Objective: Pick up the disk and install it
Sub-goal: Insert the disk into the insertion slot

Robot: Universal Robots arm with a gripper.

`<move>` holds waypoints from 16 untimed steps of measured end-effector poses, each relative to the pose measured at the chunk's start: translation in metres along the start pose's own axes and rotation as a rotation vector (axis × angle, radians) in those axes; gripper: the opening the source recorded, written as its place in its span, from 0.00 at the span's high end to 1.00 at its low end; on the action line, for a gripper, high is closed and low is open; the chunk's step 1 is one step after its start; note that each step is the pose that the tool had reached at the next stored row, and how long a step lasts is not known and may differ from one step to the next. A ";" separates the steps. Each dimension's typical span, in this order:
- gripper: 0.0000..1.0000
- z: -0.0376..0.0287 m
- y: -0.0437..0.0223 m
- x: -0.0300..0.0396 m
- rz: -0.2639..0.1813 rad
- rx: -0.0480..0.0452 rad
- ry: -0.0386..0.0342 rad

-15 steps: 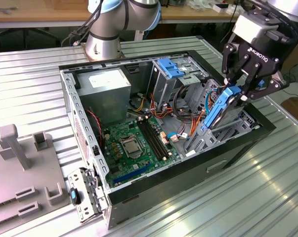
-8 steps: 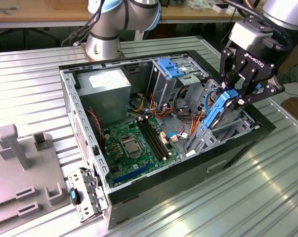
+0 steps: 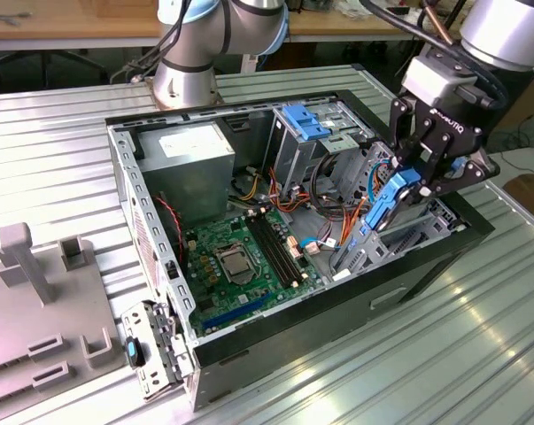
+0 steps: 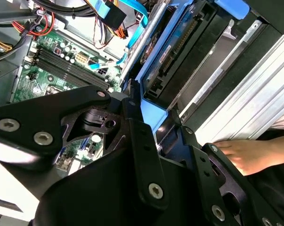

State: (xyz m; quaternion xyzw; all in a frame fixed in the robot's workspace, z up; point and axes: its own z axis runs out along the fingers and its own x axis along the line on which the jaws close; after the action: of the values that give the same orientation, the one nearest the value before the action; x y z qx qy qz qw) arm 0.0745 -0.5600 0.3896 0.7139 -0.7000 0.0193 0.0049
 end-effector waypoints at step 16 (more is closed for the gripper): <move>0.63 0.0231 0.0003 -0.0006 0.000 -0.0001 0.0001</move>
State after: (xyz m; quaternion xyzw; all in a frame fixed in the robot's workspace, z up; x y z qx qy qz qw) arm 0.0747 -0.5602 0.3665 0.7139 -0.7000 0.0193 0.0049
